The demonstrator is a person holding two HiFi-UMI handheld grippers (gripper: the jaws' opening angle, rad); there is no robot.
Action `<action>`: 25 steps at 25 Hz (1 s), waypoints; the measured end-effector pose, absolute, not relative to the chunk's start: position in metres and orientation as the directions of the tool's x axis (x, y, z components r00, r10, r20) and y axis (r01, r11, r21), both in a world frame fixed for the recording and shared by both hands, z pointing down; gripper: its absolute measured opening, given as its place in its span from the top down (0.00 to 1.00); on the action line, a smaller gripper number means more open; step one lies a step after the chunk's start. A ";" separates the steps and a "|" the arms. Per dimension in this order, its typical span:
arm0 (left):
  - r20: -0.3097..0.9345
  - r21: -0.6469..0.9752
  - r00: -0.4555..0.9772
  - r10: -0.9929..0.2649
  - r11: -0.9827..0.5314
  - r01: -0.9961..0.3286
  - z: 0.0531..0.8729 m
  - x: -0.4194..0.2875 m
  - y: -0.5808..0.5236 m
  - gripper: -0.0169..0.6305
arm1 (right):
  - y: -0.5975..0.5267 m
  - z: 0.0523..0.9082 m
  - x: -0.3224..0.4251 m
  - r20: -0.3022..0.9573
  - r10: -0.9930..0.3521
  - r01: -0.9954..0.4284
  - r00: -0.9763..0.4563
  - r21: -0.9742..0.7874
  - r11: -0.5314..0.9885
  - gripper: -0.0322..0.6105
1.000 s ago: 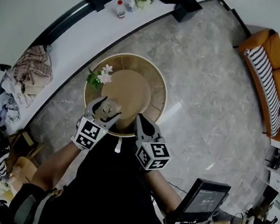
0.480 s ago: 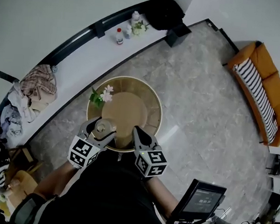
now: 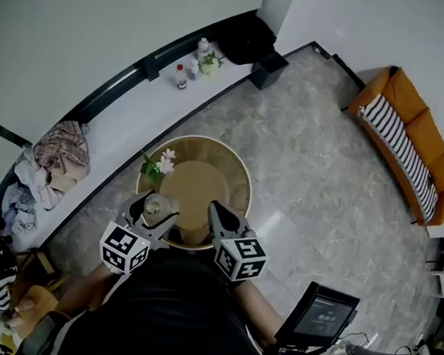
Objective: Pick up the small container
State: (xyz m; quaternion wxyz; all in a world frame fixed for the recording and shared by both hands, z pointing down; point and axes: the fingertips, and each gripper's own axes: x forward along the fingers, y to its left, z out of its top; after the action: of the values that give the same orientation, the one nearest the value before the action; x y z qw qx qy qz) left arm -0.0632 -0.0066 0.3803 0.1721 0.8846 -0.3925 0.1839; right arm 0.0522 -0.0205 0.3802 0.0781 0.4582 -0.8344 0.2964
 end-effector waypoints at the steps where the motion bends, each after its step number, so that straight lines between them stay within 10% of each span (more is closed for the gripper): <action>1: 0.455 0.158 0.627 -0.632 -0.636 -0.756 0.378 -0.062 -0.006 0.46 | -0.020 0.377 0.053 0.394 -0.724 -0.811 -0.567 -0.420 0.407 0.94; 25: 0.403 0.138 0.613 -0.680 -0.617 -0.775 0.353 -0.051 -0.015 0.46 | -0.024 0.325 0.059 0.214 -0.796 -0.818 -0.566 -0.264 0.511 0.94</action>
State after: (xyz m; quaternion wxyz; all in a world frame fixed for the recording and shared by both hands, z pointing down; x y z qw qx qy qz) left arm -0.0507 -0.0151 0.3529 0.1508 0.8853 -0.4107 0.1576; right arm 0.0587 -0.0238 0.3254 0.0328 0.4646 -0.8686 0.1693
